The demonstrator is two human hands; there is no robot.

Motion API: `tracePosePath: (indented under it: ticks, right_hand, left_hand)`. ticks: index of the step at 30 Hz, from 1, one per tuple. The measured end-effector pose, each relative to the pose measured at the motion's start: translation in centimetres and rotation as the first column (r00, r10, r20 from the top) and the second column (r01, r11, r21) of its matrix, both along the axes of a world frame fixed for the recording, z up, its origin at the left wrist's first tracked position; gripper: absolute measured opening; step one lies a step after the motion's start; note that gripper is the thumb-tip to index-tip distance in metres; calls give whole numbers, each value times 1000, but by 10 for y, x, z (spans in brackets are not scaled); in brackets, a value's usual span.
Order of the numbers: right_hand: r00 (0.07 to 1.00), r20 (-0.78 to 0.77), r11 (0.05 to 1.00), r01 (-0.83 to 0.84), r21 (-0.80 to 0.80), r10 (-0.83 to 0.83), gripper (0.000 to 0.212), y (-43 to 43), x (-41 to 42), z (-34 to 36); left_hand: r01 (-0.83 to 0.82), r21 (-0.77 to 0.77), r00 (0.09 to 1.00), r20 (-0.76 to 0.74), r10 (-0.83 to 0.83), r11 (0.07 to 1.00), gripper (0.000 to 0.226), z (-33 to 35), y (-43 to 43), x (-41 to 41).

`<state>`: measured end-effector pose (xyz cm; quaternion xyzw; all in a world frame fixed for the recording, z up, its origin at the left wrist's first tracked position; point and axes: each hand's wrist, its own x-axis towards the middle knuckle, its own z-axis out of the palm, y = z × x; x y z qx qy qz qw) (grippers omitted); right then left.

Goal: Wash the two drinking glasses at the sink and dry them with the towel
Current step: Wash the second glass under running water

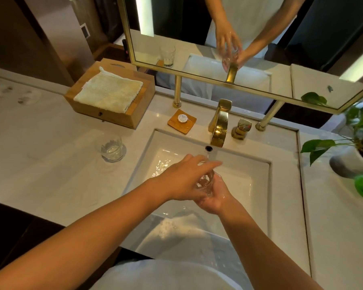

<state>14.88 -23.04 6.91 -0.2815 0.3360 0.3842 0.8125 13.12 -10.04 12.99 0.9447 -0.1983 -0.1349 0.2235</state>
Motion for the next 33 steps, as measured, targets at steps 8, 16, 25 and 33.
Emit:
tracePosePath:
  ticks: [8, 16, 25, 33]
  right_hand:
    - [964, 86, 955, -231, -184, 250, 51, 28, -10, -14]
    - [-206, 41, 14, -133, -991, 978, 54, 64, -54, -53]
    - [-377, -94, -130, -71, -989, 922, 59, 84, -60, -60]
    - [-358, -174, -205, -52, -977, 917, 53, 84, -63, -60]
  left_hand:
    - [-116, 166, 990, -59, 127, 979, 69, 10, 41, -4]
    - [-416, 367, 895, 2, 446, 832, 66, 9, 129, -40]
    - [-657, 409, 694, 1, 720, 633, 61, 4, 197, -70]
    - [-707, 408, 625, -24, 780, 579, 64, -9, 207, -66]
